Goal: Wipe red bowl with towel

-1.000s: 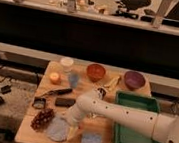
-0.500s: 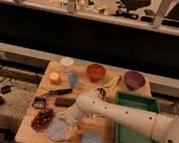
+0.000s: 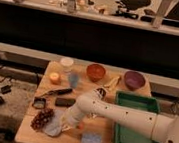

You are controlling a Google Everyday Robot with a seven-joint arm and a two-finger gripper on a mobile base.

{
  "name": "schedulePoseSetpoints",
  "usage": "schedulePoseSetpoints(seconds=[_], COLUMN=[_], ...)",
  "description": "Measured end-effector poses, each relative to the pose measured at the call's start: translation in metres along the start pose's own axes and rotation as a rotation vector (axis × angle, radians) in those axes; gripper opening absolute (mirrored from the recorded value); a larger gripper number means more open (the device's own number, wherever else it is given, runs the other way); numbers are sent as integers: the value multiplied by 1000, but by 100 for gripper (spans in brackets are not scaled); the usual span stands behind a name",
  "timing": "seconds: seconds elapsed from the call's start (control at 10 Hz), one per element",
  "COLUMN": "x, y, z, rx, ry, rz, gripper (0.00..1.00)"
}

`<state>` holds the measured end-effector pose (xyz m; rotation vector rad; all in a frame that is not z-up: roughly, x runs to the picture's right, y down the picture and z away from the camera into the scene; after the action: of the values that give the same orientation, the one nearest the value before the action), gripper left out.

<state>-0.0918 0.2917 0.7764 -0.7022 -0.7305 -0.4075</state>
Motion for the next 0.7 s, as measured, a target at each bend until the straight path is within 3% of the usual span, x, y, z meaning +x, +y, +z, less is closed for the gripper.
schedulePoseSetpoints(seconds=[0.1, 0.5, 0.7], x=[1, 4, 0], y=[1, 6, 8], z=[0, -9, -28], rx=[0, 18, 50], ry=[-5, -35, -57], rz=[-4, -15, -22], gripper=[18, 18, 18])
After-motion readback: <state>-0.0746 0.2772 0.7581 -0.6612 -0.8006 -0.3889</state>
